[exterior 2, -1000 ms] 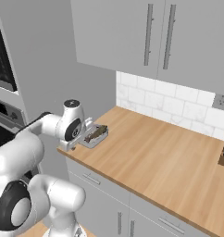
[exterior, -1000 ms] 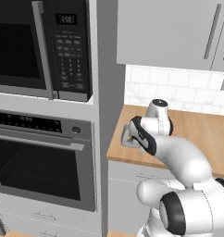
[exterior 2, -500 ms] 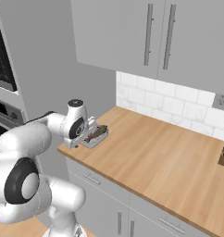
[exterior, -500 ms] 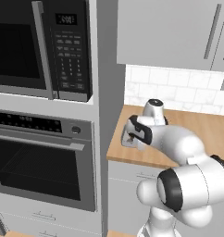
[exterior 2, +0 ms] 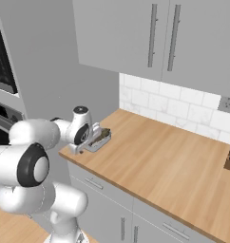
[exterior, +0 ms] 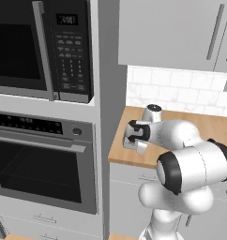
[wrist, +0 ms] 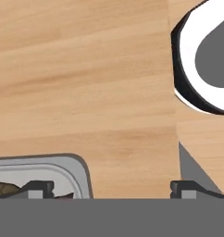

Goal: Take the meat container that has the fish and place it on the second highest rack of the freezer. Then take the vegetable container that has the tomato and squash and place it on the highest rack of the freezer.

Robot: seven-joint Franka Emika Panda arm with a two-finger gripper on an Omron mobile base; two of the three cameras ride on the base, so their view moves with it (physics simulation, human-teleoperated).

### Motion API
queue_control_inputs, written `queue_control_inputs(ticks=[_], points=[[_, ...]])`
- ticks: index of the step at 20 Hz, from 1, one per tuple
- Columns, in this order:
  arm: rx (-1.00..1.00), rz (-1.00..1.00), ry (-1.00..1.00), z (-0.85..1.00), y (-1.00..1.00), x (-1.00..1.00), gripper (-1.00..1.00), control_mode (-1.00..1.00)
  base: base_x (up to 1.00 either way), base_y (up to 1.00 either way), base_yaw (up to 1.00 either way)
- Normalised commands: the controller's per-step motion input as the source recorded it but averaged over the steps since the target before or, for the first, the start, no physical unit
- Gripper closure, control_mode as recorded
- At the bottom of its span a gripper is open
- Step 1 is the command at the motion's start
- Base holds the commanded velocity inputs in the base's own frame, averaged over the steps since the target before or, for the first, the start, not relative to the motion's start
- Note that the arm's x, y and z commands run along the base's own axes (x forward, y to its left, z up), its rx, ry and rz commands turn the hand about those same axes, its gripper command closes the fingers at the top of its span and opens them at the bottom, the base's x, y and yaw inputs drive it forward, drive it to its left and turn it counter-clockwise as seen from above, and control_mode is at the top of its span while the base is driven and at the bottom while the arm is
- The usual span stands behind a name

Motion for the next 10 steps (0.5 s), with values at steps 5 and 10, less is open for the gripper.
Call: queue_control_inputs(ticks=[5, 10], points=[[0.0, 0.0, 0.0, -0.26, 0.01, 0.17, -1.0, -1.0, 0.0, 0.0, 0.0], [0.0, 0.0, 0.0, -0.19, 0.09, 0.15, -1.0, -1.0, 0.0, 0.0, 0.0]])
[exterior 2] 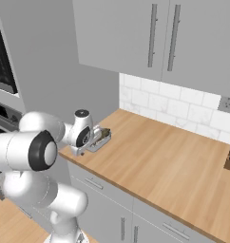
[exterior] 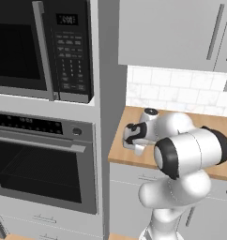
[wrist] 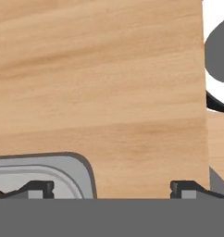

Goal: Take the meat container that has the fish and place it on the second highest rack of the freezer. Then take the vegetable container that has the tomato and squash and place it on the highest rack of the freezer.

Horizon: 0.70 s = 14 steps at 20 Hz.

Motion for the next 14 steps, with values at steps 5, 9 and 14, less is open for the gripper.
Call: queue_control_inputs(ticks=[5, 9, 14], points=[[0.0, 0.0, 0.0, -0.06, 0.13, 0.12, -1.0, -1.0, 0.0, 0.0, 0.0], [0.0, 0.0, 0.0, -0.06, 0.03, 0.12, -1.0, -1.0, 0.0, 0.0, 0.0], [0.0, 0.01, 0.0, -0.11, 0.0, 0.18, -1.0, -1.0, 0.0, 0.0, 0.0]])
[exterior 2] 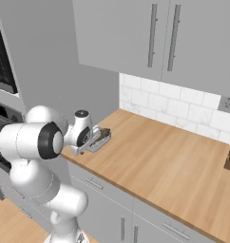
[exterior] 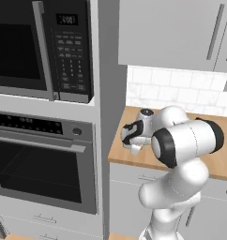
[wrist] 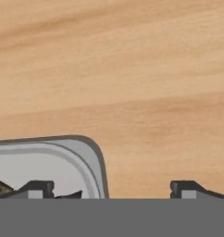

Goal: Take the meat container that has the fish and place it on the second highest rack of the freezer. Then take the vegetable container that has the tomato and squash and place it on the highest rack of the freezer.

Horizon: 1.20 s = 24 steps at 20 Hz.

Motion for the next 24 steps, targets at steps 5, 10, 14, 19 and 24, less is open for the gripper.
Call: queue_control_inputs(ticks=[5, 10, 14, 19, 24], points=[[0.0, 0.01, 0.0, -0.27, 0.0, 0.09, 1.0, -1.0, 0.0, 0.0, 0.0], [0.0, 0.0, 0.0, -0.06, 0.0, 0.02, 1.0, -1.0, 0.0, 0.0, 0.0], [0.0, 0.07, 0.0, 0.04, -0.06, -0.1, 1.0, -1.0, 0.0, 0.0, 0.0], [0.01, 0.11, -0.08, 0.6, -0.35, -0.39, 1.0, -1.0, 0.0, 0.0, 0.0], [0.0, 0.11, -0.12, 0.94, -0.36, -0.53, 1.0, -1.0, 0.0, 0.0, 0.0]])
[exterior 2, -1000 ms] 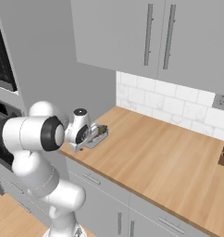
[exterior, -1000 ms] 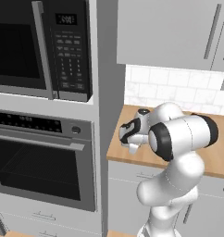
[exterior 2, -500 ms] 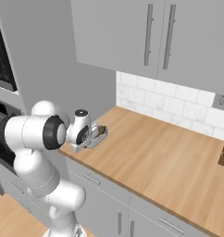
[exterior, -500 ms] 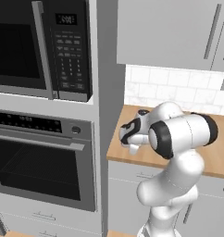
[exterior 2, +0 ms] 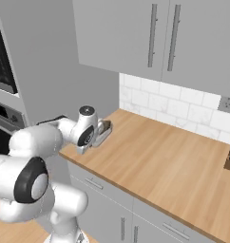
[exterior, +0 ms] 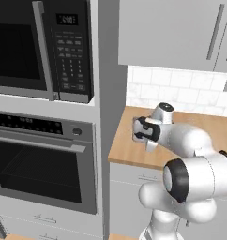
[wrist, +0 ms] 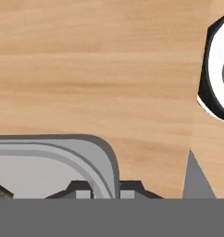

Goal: Take the meat container that has the fish and place it on the second highest rack of the freezer. Then take the vegetable container that has the tomato and squash and place it on the highest rack of the freezer.

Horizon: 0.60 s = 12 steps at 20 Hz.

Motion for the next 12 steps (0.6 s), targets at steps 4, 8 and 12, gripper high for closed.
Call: queue_control_inputs(ticks=[4, 8, 12], points=[[0.0, 0.13, -0.1, 0.81, -0.11, -0.78, 1.0, -1.0, 0.0, 0.0, 0.0], [0.0, 0.07, -0.09, 0.84, -0.03, -0.89, 1.0, -1.0, 0.0, 0.0, 0.0], [0.0, 0.02, -0.03, 0.67, -0.01, -0.81, 1.0, -1.0, 0.0, 0.0, 0.0]])
